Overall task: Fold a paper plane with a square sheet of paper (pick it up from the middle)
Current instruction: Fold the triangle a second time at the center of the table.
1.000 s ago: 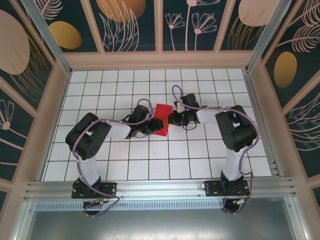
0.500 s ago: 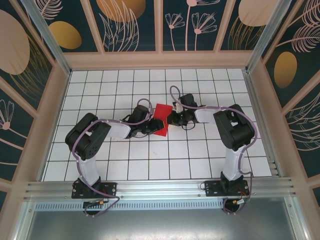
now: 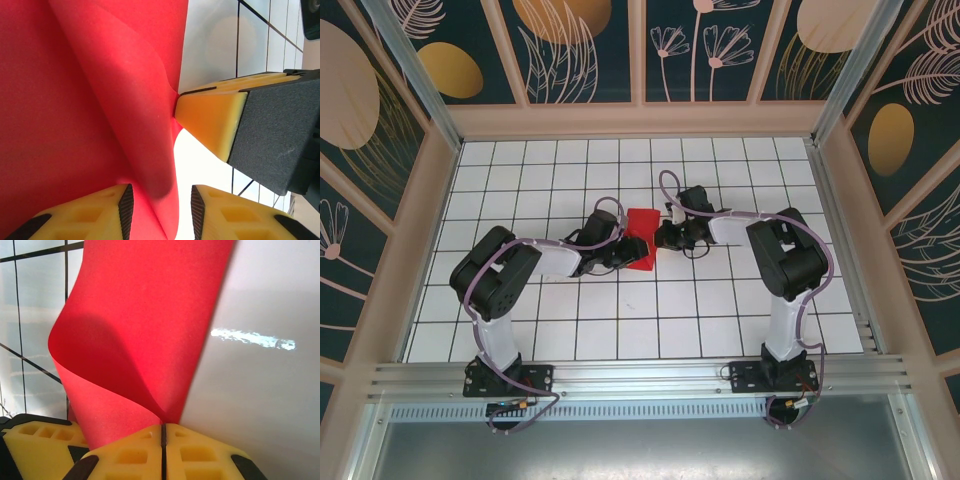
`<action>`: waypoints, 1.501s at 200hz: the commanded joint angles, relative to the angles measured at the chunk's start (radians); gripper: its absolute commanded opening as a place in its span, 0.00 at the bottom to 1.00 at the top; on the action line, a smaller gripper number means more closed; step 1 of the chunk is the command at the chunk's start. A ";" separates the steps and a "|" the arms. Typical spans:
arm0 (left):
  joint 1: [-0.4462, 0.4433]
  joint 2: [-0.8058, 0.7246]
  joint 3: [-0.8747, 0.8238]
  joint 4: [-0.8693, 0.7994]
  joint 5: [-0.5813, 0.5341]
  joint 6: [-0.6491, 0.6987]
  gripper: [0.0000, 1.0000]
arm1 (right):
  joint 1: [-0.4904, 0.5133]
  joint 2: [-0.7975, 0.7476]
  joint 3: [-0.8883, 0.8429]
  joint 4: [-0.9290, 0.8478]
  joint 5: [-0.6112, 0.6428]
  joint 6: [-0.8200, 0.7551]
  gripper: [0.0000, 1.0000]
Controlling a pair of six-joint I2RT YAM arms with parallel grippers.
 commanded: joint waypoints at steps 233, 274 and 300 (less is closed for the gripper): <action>0.001 -0.005 0.007 -0.135 -0.050 0.058 0.25 | 0.018 0.057 0.073 -0.013 -0.008 -0.057 0.11; 0.001 -0.024 0.009 -0.136 -0.049 0.058 0.25 | 0.019 0.067 0.078 -0.020 -0.002 -0.058 0.11; 0.002 -0.068 0.011 -0.120 -0.038 0.058 0.26 | 0.018 0.078 0.078 -0.035 0.013 -0.061 0.11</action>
